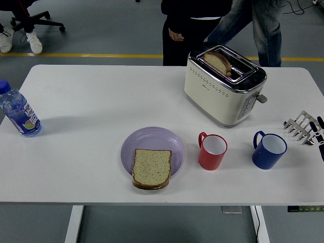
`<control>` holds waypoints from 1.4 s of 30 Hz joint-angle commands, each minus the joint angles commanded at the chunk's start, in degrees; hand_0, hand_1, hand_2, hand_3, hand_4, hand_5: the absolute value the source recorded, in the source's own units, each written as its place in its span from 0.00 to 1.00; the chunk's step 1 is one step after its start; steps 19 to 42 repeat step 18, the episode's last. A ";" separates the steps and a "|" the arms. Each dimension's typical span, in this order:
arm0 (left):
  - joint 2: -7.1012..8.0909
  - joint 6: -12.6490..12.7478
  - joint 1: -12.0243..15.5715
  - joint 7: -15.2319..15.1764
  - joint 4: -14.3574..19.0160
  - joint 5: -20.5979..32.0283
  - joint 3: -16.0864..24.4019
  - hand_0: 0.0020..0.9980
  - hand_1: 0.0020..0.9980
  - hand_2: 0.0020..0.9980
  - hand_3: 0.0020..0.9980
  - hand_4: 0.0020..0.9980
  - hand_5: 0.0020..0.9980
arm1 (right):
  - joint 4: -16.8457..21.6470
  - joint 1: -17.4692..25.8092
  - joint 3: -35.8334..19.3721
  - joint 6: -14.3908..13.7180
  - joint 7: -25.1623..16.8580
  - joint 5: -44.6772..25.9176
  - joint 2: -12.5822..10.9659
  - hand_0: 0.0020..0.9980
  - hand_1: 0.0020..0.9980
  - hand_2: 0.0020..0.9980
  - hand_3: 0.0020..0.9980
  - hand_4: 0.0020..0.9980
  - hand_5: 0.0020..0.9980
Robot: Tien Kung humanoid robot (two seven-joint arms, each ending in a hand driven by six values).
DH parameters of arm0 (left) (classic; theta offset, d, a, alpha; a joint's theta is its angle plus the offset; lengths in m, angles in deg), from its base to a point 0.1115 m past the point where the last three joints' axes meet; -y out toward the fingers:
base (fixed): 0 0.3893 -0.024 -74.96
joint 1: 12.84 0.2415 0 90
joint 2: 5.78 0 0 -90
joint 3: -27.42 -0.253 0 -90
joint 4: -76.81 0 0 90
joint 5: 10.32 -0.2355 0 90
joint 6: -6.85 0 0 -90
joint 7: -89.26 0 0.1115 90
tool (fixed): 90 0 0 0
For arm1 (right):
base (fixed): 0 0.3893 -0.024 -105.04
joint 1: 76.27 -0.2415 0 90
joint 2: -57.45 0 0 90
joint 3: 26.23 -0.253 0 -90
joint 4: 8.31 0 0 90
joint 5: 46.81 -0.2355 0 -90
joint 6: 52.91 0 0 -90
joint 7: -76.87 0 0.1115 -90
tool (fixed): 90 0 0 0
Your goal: Pick up the cup,pour liquid into bread,place the cup on the desk
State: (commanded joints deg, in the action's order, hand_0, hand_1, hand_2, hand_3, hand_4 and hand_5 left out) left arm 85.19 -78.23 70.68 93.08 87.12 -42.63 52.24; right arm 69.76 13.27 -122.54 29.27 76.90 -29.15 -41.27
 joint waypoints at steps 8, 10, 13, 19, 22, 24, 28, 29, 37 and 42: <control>-0.09 0.05 0.06 -0.13 0.01 0.63 -0.64 0.62 0.58 0.62 0.56 0.37 0.99 | -0.16 0.05 -0.39 -0.64 -0.27 -0.90 0.06 0.58 0.53 0.60 0.58 0.60 0.03; -0.12 0.06 0.08 -0.13 0.01 0.66 -0.73 0.62 0.58 0.62 0.56 0.37 0.99 | -0.17 0.02 -0.44 -1.01 -0.45 -1.54 0.10 0.58 0.53 0.60 0.58 0.60 0.03; -0.13 0.07 0.08 -0.13 0.02 0.59 -0.74 0.62 0.58 0.62 0.56 0.37 0.99 | -0.07 -0.02 -0.53 -1.33 -0.70 -2.12 0.13 0.58 0.53 0.60 0.58 0.60 0.02; -0.06 0.07 0.02 -0.12 0.04 0.42 -0.68 0.62 0.58 0.62 0.56 0.37 0.99 | -0.06 -0.03 -0.76 -1.50 -1.00 -2.35 0.05 0.58 0.53 0.60 0.58 0.60 0.02; -0.06 0.07 0.02 -0.12 0.04 0.42 -0.68 0.62 0.58 0.62 0.56 0.37 0.99 | -0.06 -0.03 -0.76 -1.50 -1.00 -2.35 0.05 0.58 0.53 0.60 0.58 0.60 0.02; -0.06 0.07 0.02 -0.12 0.04 0.42 -0.68 0.62 0.58 0.62 0.56 0.37 0.99 | -0.06 -0.03 -0.76 -1.50 -1.00 -2.35 0.05 0.58 0.53 0.60 0.58 0.60 0.02; -0.06 0.07 0.02 -0.12 0.04 0.42 -0.68 0.62 0.58 0.62 0.56 0.37 0.99 | -0.06 -0.03 -0.76 -1.50 -1.00 -2.35 0.05 0.58 0.53 0.60 0.58 0.60 0.02; -0.06 0.07 0.02 -0.12 0.04 0.42 -0.68 0.62 0.58 0.62 0.56 0.37 0.99 | -0.06 -0.03 -0.76 -1.50 -1.00 -2.35 0.05 0.58 0.53 0.60 0.58 0.60 0.02; -0.06 0.07 0.02 -0.12 0.04 0.42 -0.68 0.62 0.58 0.62 0.56 0.37 0.99 | -0.06 -0.03 -0.76 -1.50 -1.00 -2.35 0.05 0.58 0.53 0.60 0.58 0.60 0.02; -0.06 0.07 0.02 -0.12 0.04 0.42 -0.68 0.62 0.58 0.62 0.56 0.37 0.99 | -0.06 -0.03 -0.76 -1.50 -1.00 -2.35 0.05 0.58 0.53 0.60 0.58 0.60 0.02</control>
